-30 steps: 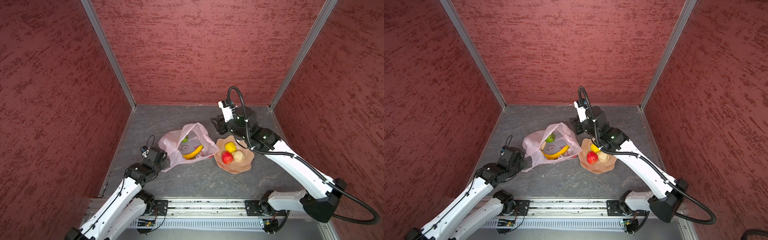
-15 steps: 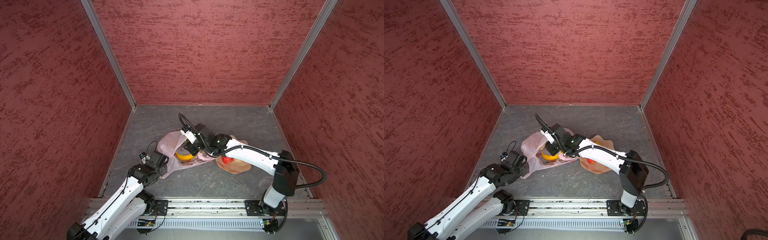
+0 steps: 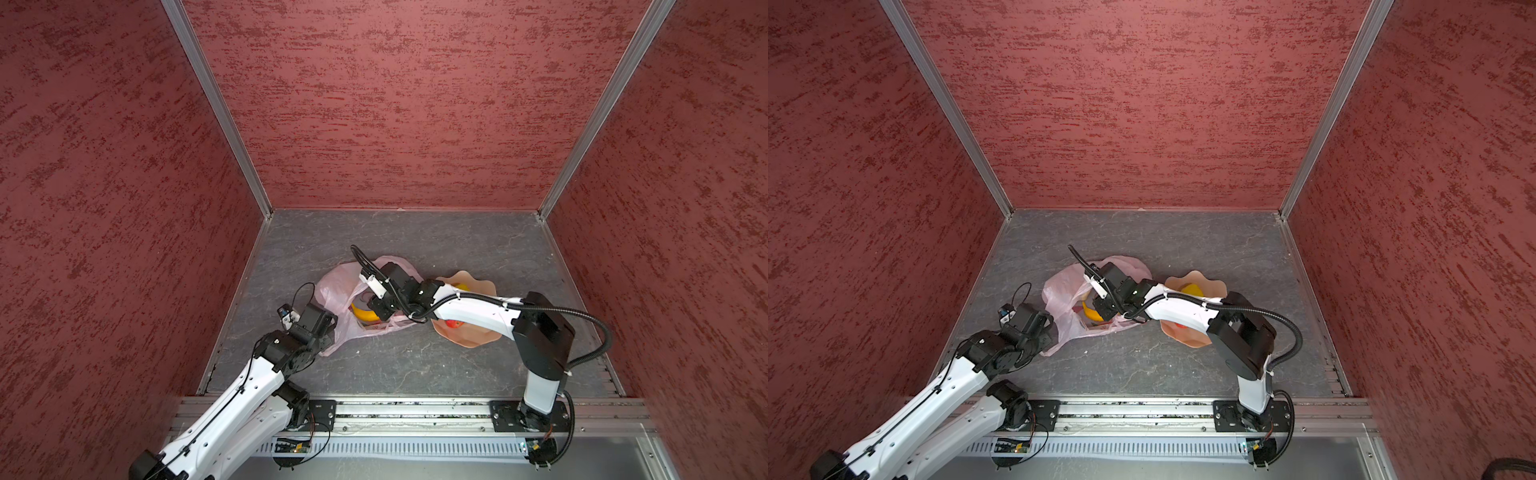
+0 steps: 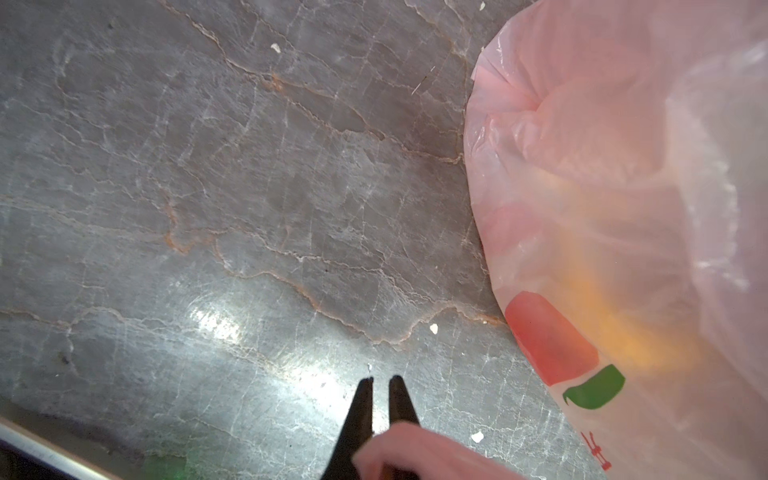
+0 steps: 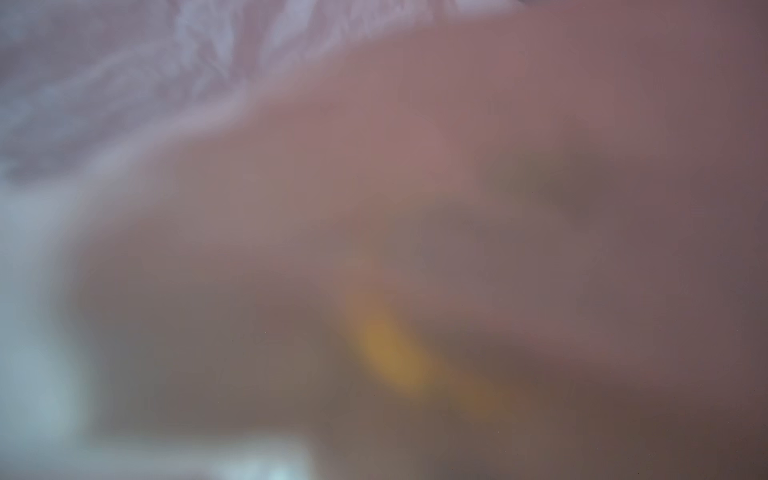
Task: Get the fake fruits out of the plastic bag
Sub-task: 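Reach the right gripper back into the bag toward the yellow banana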
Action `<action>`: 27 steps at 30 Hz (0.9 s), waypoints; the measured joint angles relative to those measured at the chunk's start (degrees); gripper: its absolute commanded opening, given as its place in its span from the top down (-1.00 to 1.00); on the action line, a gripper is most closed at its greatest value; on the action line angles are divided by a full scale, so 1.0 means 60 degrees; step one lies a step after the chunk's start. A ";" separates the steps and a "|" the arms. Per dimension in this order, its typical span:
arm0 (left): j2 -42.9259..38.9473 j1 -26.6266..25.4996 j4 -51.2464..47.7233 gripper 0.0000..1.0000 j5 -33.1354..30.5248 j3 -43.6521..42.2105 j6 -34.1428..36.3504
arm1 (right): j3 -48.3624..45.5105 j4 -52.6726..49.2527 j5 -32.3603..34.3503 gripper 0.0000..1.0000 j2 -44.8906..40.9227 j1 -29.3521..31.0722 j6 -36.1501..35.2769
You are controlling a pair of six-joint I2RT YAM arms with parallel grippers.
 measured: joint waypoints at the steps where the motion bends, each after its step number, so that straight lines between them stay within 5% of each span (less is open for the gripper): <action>1: -0.0069 -0.0004 -0.0036 0.76 -0.0022 0.0000 -0.0026 | 0.0000 0.0095 0.0124 0.29 0.0106 -0.0004 0.0000; 27: -0.1071 -0.0007 0.0069 0.77 0.0368 -0.1377 -0.0514 | 0.0000 0.3515 0.1738 0.13 0.1421 -0.0404 0.1832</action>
